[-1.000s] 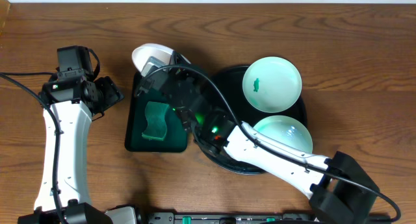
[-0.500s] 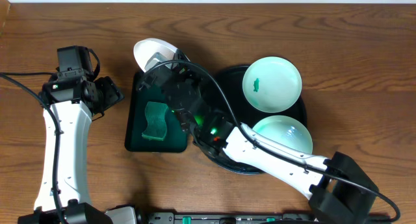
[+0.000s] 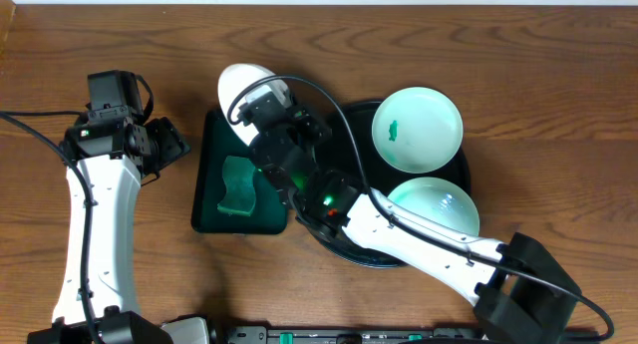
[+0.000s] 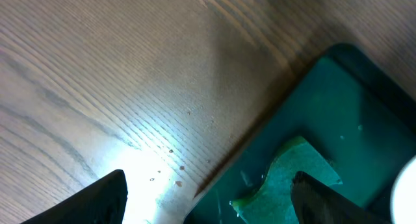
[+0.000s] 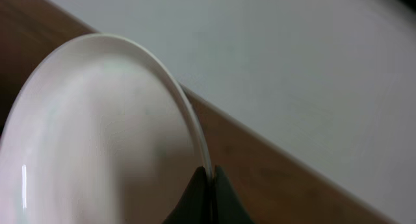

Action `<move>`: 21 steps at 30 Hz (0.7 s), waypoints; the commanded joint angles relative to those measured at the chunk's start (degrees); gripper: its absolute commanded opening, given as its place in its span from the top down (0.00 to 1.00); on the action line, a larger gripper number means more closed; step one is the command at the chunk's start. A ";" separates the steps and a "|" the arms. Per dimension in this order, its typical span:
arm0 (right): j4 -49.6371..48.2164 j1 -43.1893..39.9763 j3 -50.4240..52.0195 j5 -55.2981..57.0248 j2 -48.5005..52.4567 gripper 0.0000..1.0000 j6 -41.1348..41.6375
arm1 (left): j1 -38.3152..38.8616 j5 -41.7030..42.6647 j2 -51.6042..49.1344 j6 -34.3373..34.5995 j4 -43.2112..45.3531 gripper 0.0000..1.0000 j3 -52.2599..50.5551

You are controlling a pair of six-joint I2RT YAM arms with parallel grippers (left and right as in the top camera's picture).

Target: Clean dirty plates on tray and stack at the side

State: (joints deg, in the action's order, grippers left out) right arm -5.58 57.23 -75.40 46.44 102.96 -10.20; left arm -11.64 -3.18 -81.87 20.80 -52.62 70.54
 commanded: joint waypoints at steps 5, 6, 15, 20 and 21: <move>7.32 -4.04 -1.01 -10.64 -0.50 0.99 22.67 | -0.24 -0.50 0.22 0.28 -0.26 0.19 0.94; 7.89 -4.68 -1.01 -11.87 -0.79 0.99 23.89 | -0.24 -0.50 0.22 0.28 -0.26 0.19 0.94; 17.38 -18.71 -1.01 -37.24 -7.50 0.99 35.43 | -0.24 -0.50 0.22 0.28 -0.28 0.19 0.94; 24.63 -28.87 -1.01 -45.75 -10.62 0.99 36.13 | -0.24 -0.50 0.22 0.28 -0.26 0.19 0.94; 26.86 -31.50 -1.01 -47.04 -11.30 0.99 36.11 | -0.24 -0.50 0.22 0.28 -0.26 0.19 0.94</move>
State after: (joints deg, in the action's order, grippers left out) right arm 18.79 30.57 -75.44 7.62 94.19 23.22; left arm -11.64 -3.20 -81.87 20.80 -52.62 70.54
